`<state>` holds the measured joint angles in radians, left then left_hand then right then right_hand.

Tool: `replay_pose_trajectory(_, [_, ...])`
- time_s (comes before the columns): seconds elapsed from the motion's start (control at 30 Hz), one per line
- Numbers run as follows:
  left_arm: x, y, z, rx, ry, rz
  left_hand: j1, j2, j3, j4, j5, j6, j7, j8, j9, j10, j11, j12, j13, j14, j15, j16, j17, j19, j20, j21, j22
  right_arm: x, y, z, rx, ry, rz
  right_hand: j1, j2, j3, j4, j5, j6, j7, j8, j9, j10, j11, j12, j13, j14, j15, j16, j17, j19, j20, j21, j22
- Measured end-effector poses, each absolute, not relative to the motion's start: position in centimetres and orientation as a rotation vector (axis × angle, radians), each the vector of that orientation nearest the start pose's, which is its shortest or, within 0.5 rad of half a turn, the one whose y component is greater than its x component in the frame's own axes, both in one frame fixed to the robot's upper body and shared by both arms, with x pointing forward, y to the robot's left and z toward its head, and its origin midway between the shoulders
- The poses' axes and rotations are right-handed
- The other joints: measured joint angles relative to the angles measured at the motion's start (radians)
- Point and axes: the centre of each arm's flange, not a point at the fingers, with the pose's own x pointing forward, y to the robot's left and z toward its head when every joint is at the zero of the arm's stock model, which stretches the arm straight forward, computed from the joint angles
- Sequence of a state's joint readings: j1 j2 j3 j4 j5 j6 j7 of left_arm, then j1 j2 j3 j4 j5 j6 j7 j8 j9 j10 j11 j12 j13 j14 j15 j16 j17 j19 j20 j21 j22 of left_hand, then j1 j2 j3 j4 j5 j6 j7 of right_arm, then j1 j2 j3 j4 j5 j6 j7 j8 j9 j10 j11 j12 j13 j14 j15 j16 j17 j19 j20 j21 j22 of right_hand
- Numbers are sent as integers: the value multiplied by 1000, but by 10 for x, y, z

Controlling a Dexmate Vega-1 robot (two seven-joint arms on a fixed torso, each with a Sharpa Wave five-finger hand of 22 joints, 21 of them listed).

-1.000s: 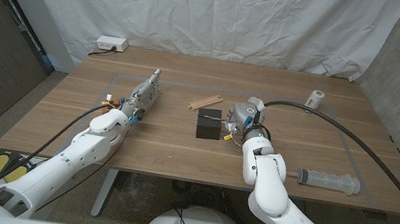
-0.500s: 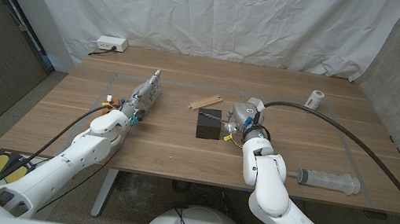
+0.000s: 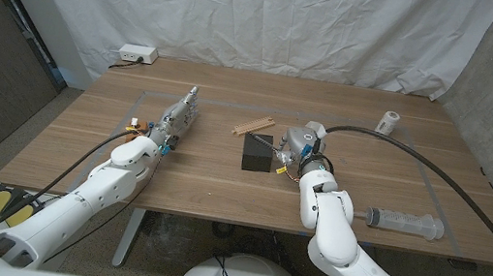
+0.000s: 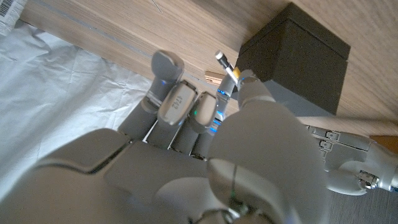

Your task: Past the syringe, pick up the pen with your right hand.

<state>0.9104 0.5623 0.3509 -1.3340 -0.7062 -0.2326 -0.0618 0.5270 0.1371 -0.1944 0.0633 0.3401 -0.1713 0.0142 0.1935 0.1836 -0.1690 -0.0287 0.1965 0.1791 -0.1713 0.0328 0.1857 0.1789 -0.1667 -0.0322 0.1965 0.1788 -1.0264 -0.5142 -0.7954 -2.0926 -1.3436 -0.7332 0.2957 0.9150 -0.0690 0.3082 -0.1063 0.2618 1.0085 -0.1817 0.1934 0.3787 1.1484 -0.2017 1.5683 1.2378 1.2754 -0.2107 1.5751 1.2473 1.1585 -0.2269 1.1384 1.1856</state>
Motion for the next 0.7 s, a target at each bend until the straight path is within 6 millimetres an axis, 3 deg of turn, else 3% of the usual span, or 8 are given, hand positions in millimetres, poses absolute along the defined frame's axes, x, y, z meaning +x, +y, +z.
replay_pose_trajectory(0.7, [645, 305, -63, -55, -499, -223, 3, 3, 0, 0, 0, 0, 0, 0, 0, 0, 0, 0, 0, 1, -1, 0, 0, 0, 0, 0, 0, 496, -97, -57, -1597, -507, -229, 23, 22, 22, -14, -16, 46, -1, 15, -24, 0, 0, 0, 0, 0, 0, 0, 0, 0, 0, 0, 4])
